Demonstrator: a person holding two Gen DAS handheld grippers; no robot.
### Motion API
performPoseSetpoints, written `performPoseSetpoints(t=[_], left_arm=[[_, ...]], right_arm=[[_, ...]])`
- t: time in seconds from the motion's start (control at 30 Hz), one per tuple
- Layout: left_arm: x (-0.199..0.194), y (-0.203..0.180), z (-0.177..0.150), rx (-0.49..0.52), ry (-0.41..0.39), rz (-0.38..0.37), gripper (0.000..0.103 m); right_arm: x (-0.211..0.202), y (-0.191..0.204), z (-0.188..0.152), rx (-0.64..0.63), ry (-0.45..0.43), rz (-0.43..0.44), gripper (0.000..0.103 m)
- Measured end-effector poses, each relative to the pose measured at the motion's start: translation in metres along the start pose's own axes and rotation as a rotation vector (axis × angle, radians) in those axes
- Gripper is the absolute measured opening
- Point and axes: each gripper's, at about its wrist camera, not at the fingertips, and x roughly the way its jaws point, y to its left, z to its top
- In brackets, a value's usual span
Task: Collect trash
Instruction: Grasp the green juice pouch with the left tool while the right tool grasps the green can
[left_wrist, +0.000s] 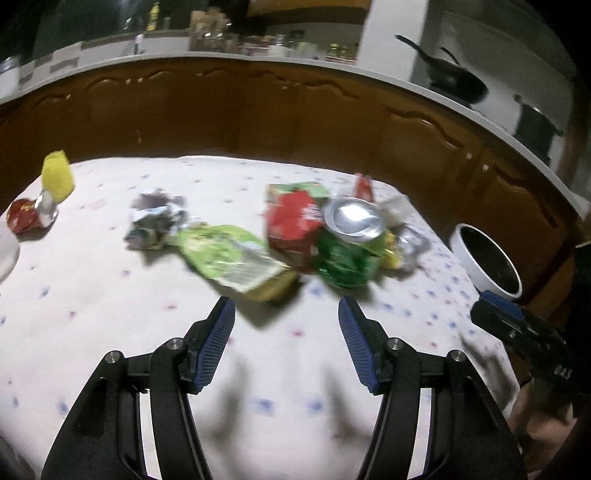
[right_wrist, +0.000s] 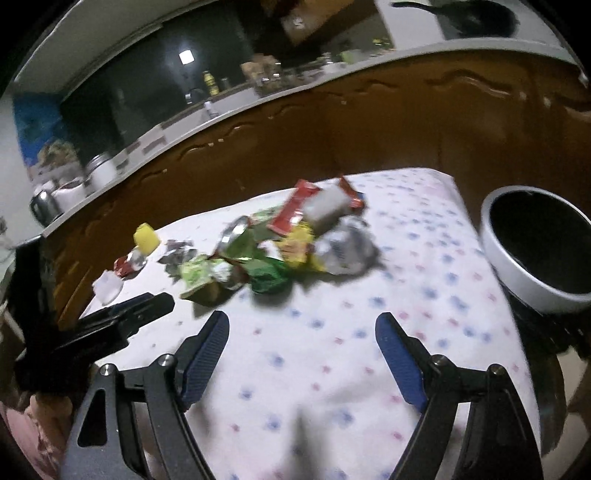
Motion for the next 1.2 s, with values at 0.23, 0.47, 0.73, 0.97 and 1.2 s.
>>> performPoseSetpoints(t=[0.23, 0.47, 0.73, 0.97, 1.2], left_arm=[[0.021, 0.043, 0.016, -0.106, 0.053, 0.003, 0.059], [0.062, 0.062, 0.026, -0.162, 0.149, -0.011, 0.059], [0.095, 0.076, 0.033, -0.227, 0.19, -0.03, 0.059], [0.104, 0.064, 0.038, -0.186, 0.179, -0.056, 0.031], [0.077, 0.058, 0.036, -0.156, 0.11, -0.117, 0.006]], right_arm=[[0.034, 0.023, 0.014, -0.091, -0.004, 0.054, 0.082], [0.07, 0.037, 0.029, -0.147, 0.008, 0.082, 0.073], [0.103, 0.045, 0.041, -0.198, 0.038, 0.078, 0.067], [0.124, 0.045, 0.039, -0.199, 0.083, 0.069, 0.027], [0.089, 0.04, 0.03, -0.156, 0.041, 0.108, 0.026]])
